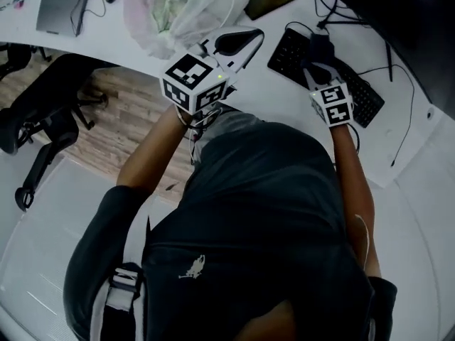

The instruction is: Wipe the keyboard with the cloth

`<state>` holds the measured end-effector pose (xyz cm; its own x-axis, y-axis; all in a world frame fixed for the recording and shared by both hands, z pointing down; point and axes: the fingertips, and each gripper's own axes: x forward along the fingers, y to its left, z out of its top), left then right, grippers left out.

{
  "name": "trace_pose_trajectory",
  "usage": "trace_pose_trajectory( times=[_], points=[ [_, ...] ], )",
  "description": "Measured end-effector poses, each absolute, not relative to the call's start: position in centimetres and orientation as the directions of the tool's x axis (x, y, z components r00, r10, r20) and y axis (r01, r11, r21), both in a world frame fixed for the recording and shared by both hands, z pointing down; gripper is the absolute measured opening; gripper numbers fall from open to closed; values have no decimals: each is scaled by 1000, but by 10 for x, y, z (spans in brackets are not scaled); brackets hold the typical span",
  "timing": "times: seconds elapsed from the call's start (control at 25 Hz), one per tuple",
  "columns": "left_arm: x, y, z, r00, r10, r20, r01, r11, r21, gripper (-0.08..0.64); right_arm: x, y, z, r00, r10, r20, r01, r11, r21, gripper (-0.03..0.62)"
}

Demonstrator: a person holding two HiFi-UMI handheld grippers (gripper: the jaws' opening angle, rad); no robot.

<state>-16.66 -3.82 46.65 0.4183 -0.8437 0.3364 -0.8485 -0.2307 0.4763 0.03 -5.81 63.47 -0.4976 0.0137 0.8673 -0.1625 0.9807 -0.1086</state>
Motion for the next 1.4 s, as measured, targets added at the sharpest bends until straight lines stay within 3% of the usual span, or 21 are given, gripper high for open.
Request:
trace_pose_trajectory(
  times=[0.32, 0.48, 0.68, 0.84, 1.0, 1.4],
  points=[
    [-158, -11, 464, 383, -851, 358, -872, -206, 444, 2, 217, -128, 629, -256, -260, 931, -562, 824, 76, 42],
    [-133, -1, 460, 382, -854, 352, -874, -210, 439, 2, 282, -149, 624, -185, -353, 917, -615, 769, 172, 41],
    [-102, 12, 449, 371, -865, 337, -880, -211, 426, 2, 353, -162, 606, 13, -403, 915, -705, 646, 295, 43],
    [-77, 22, 444, 361, -868, 341, -891, -212, 402, 2, 346, -161, 558, -219, -469, 856, -822, 561, 96, 43],
    [-54, 26, 445, 365, -857, 364, -898, -221, 379, 2, 332, -146, 520, -452, -489, 746, -830, 537, -151, 40],
    [8, 52, 495, 444, -726, 526, -878, -234, 419, 2, 357, -108, 535, -533, -481, 696, -829, 461, -316, 38]
  ],
)
